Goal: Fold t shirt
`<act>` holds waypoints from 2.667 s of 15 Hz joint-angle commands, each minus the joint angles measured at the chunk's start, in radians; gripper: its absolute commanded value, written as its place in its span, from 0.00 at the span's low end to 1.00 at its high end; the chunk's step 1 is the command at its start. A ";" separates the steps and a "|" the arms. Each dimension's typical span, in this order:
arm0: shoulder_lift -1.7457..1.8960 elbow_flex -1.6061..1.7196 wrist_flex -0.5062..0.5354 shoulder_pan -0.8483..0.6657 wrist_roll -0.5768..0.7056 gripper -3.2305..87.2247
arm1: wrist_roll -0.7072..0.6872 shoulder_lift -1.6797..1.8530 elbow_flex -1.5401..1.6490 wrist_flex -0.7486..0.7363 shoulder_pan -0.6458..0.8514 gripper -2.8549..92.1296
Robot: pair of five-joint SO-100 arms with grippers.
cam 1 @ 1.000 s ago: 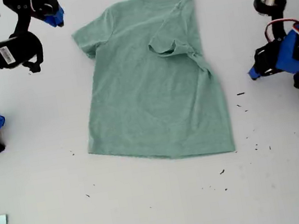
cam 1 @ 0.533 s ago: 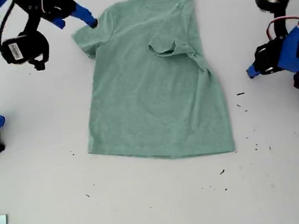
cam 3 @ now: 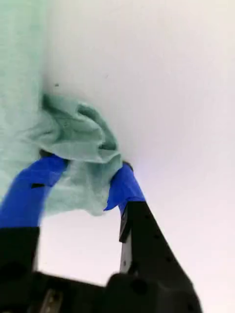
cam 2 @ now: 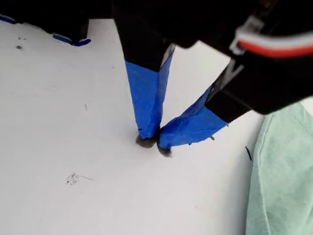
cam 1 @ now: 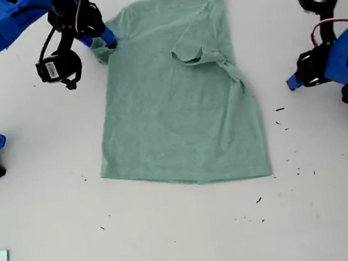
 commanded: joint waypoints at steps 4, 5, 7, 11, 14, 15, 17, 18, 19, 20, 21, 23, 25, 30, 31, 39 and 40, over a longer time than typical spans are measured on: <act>0.284 0.069 0.003 0.044 -0.101 0.03 | 0.015 0.026 -0.015 0.009 -0.020 0.06; 0.304 0.084 0.014 0.051 -0.118 0.03 | 0.015 0.031 -0.015 0.011 -0.021 0.06; 0.393 0.101 -0.006 0.064 -0.163 0.03 | 0.021 0.035 -0.011 0.011 -0.028 0.06; 0.377 -0.028 -0.155 0.264 -0.146 0.03 | 0.028 0.043 -0.006 0.012 -0.028 0.06; 0.144 -0.164 -0.265 0.350 -0.091 0.07 | 0.040 0.055 -0.005 0.018 -0.035 0.06; 0.043 -0.224 -0.270 0.353 -0.087 0.23 | 0.044 0.061 -0.003 0.020 -0.040 0.06; -0.117 -0.245 -0.252 0.258 -0.123 0.39 | 0.057 0.087 -0.002 0.031 -0.051 0.06; -0.091 -0.244 -0.189 0.229 -0.129 0.44 | 0.061 0.100 0.005 0.034 -0.055 0.06; 0.041 -0.230 -0.124 0.224 -0.124 0.44 | 0.066 0.101 0.012 0.032 -0.058 0.06; 0.233 -0.227 -0.061 0.227 -0.127 0.39 | 0.069 0.103 0.014 0.032 -0.061 0.06; 0.446 -0.186 -0.002 0.227 -0.130 0.31 | 0.071 0.103 0.009 0.037 -0.063 0.06; 0.790 0.130 0.074 0.247 -0.210 0.06 | 0.072 0.103 0.011 0.034 -0.061 0.06; 1.085 0.746 -0.141 0.397 -0.362 0.03 | 0.063 0.103 0.012 0.031 -0.051 0.06; 1.738 1.822 -0.522 0.680 -0.779 0.03 | 0.067 0.098 0.017 0.031 -0.061 0.06; 1.812 1.852 -0.523 0.723 -0.831 0.03 | 0.069 0.098 0.020 0.029 -0.064 0.06; 1.845 1.827 -0.489 0.687 -0.810 0.03 | 0.098 -0.483 -0.692 0.112 -0.287 0.36; 1.845 1.827 -0.489 0.689 -0.810 0.03 | 0.130 -0.591 -0.773 0.112 -0.324 0.36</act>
